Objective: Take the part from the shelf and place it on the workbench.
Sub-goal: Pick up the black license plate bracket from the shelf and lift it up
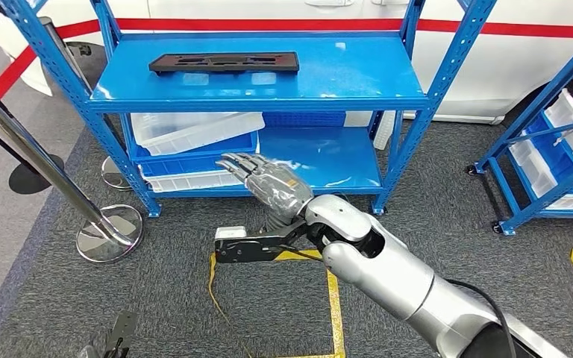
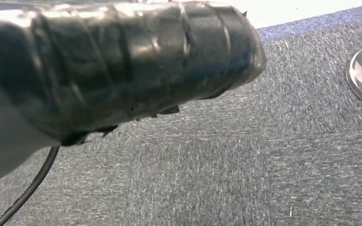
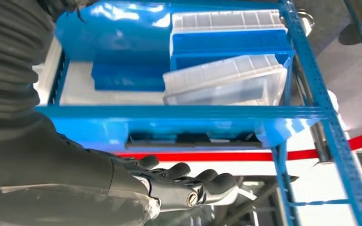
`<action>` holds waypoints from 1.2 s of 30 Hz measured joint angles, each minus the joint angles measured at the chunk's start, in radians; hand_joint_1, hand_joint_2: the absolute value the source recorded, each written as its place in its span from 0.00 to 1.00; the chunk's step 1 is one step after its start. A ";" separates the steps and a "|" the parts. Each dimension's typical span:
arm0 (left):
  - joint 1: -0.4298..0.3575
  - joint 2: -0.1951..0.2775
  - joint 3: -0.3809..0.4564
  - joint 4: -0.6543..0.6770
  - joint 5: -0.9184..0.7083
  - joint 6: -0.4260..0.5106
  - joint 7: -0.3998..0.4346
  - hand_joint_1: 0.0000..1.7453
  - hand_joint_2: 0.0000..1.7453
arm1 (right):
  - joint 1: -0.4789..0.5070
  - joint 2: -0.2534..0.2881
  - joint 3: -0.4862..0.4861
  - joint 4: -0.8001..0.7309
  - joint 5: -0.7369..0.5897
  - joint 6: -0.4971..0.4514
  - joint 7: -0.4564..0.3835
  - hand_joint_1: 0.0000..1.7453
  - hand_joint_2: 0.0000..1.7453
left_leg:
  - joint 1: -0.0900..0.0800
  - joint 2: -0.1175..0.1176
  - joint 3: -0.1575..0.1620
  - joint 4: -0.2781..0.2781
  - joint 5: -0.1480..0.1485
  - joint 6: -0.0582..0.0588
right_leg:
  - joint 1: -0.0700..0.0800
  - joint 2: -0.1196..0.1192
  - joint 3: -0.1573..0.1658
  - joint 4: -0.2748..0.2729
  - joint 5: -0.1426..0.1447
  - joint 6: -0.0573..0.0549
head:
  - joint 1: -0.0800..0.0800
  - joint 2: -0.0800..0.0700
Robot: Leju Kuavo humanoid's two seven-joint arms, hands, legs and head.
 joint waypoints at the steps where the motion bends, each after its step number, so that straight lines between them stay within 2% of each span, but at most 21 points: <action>1: -0.003 0.000 0.002 0.000 -0.005 -0.004 0.004 0.00 0.00 | -0.010 0.004 0.013 -0.006 0.012 0.009 0.014 0.00 0.00 | -0.001 0.000 -0.002 0.001 0.001 0.001 | -0.001 0.000 -0.002 0.000 0.001 0.002 | 0.000 0.000; 5: -0.011 -0.004 0.009 0.002 -0.020 -0.020 0.026 0.00 0.00 | -0.040 0.014 0.056 -0.026 0.064 0.028 0.084 0.00 0.00 | 0.007 -0.001 -0.003 -0.015 0.013 0.017 | 0.000 0.005 -0.019 0.021 -0.012 0.013 | 0.001 0.000; 6: -0.012 -0.006 0.011 0.002 -0.021 -0.024 0.032 0.00 0.00 | -0.048 0.014 0.065 -0.030 0.079 0.032 0.103 0.00 0.00 | 0.010 0.000 -0.001 -0.021 0.017 0.022 | 0.000 0.009 -0.042 0.064 -0.033 0.014 | 0.002 0.000; 8: -0.014 -0.006 0.019 0.003 -0.019 -0.032 0.046 0.00 0.00 | -0.061 0.014 0.088 -0.038 0.117 0.038 0.150 0.00 0.00 | 0.010 0.000 0.000 -0.024 0.020 0.026 | -0.002 0.014 -0.118 0.205 -0.085 0.016 | 0.004 0.000; 9: -0.015 -0.006 0.024 0.004 -0.016 -0.035 0.051 0.00 0.00 | -0.065 0.014 0.101 -0.042 0.133 0.038 0.168 0.00 0.00 | 0.010 -0.001 0.000 -0.023 0.019 0.026 | -0.002 0.015 -0.156 0.266 -0.095 0.016 | 0.005 0.000; 10: -0.015 -0.006 0.030 0.004 -0.013 -0.038 0.055 0.00 0.00 | -0.067 0.014 0.113 -0.046 0.147 0.038 0.183 0.00 0.00 | 0.010 -0.003 0.002 -0.022 0.017 0.025 | -0.003 0.016 -0.181 0.294 -0.084 0.016 | 0.005 0.000; 11: -0.015 -0.006 0.033 0.005 -0.010 -0.040 0.057 0.00 0.00 | -0.068 0.014 0.122 -0.050 0.154 0.037 0.190 0.00 0.00 | 0.011 -0.006 0.005 -0.020 0.013 0.023 | -0.003 0.016 -0.186 0.279 -0.050 0.015 | 0.005 0.000; 13: -0.015 -0.007 0.037 0.005 -0.009 -0.043 0.057 0.00 0.00 | -0.076 0.014 0.133 -0.057 0.162 0.036 0.198 0.00 0.00 | 0.012 -0.012 0.013 -0.015 0.002 0.016 | -0.004 0.020 -0.156 0.163 0.043 0.009 | 0.004 0.000; 14: -0.016 -0.007 0.038 0.006 -0.009 -0.046 0.057 0.00 0.00 | -0.081 0.014 0.138 -0.059 0.167 0.035 0.201 0.00 0.00 | 0.011 -0.016 0.013 -0.011 -0.003 0.011 | -0.002 0.023 -0.137 0.108 0.074 0.005 | 0.004 0.000; 15: -0.017 -0.007 0.040 0.007 -0.009 -0.048 0.056 0.00 0.00 | -0.085 0.014 0.141 -0.061 0.174 0.033 0.206 0.00 0.00 | 0.010 -0.018 0.010 -0.007 -0.006 0.005 | -0.001 0.027 -0.123 0.069 0.086 0.000 | 0.003 0.000; 17: -0.018 -0.007 0.044 0.008 -0.010 -0.051 0.056 0.00 0.00 | -0.089 0.014 0.147 -0.065 0.200 0.028 0.220 0.00 0.00 | 0.009 -0.019 -0.003 -0.002 -0.006 -0.005 | 0.003 0.029 -0.117 0.044 0.073 -0.009 | 0.002 0.000; 20: -0.016 -0.008 0.048 0.010 -0.013 -0.053 0.052 0.00 0.00 | -0.090 0.014 0.151 -0.070 0.242 0.014 0.238 0.00 0.00 | 0.012 -0.013 -0.024 0.024 -0.025 -0.018 | -0.003 0.029 -0.114 0.029 0.064 -0.023 | 0.000 0.000; 21: -0.017 -0.008 0.048 0.011 -0.013 -0.056 0.050 0.00 0.00 | -0.092 0.014 0.152 -0.072 0.251 0.011 0.241 0.00 0.00 | 0.012 -0.010 -0.044 0.063 -0.045 -0.022 | -0.005 0.028 -0.111 0.026 0.064 -0.027 | -0.002 0.000; 23: -0.018 -0.008 0.051 0.012 -0.013 -0.064 0.047 0.00 0.00 | -0.092 0.014 0.153 -0.075 0.263 0.007 0.248 0.00 0.00 | 0.013 -0.006 -0.114 0.189 -0.089 -0.029 | -0.003 0.025 -0.109 0.026 0.062 -0.032 | -0.005 0.000; 25: -0.014 -0.007 0.053 0.013 -0.014 -0.065 0.045 0.00 0.00 | -0.087 0.013 0.153 -0.076 0.277 0.004 0.255 0.00 0.00 | 0.013 -0.006 -0.176 0.280 -0.098 -0.031 | -0.002 0.024 -0.108 0.027 0.060 -0.034 | -0.005 0.000; 26: -0.013 -0.007 0.053 0.013 -0.016 -0.064 0.045 0.00 0.00 | -0.085 0.013 0.153 -0.077 0.285 0.000 0.257 0.00 0.00 | 0.013 -0.005 -0.185 0.275 -0.074 -0.031 | -0.002 0.024 -0.106 0.028 0.059 -0.035 | -0.005 0.000; 27: -0.012 -0.007 0.053 0.014 -0.018 -0.063 0.044 0.00 0.00 | -0.084 0.013 0.153 -0.079 0.294 -0.006 0.260 0.00 0.00 | 0.013 -0.004 -0.175 0.233 -0.034 -0.029 | -0.002 0.024 -0.104 0.029 0.057 -0.035 | -0.005 0.000; 29: -0.014 -0.006 0.053 0.014 -0.020 -0.063 0.042 0.00 0.00 | -0.082 0.013 0.153 -0.085 0.312 -0.020 0.264 0.00 0.00 | 0.010 0.001 -0.128 0.103 0.040 -0.024 | 0.000 0.024 -0.099 0.033 0.051 -0.030 | -0.005 0.000; 30: -0.015 -0.005 0.053 0.014 -0.020 -0.064 0.040 0.00 0.00 | -0.081 0.013 0.153 -0.088 0.318 -0.026 0.265 0.00 0.00 | 0.008 0.003 -0.108 0.056 0.057 -0.020 | 0.002 0.024 -0.100 0.035 0.050 -0.027 | -0.004 0.000; 34: -0.013 -0.005 0.054 0.014 -0.020 -0.062 0.036 0.00 0.00 | -0.073 0.011 0.153 -0.094 0.338 -0.037 0.265 0.00 0.00 | 0.006 0.000 -0.096 0.021 0.058 -0.004 | 0.006 0.024 -0.104 0.033 0.052 -0.010 | -0.001 0.000; 36: -0.012 -0.005 0.054 0.015 -0.020 -0.061 0.037 0.00 0.00 | -0.073 0.008 0.153 -0.098 0.344 -0.038 0.265 0.00 0.00 | 0.009 -0.001 -0.093 0.014 0.062 0.007 | 0.006 0.024 -0.117 0.064 0.028 -0.001 | 0.001 0.000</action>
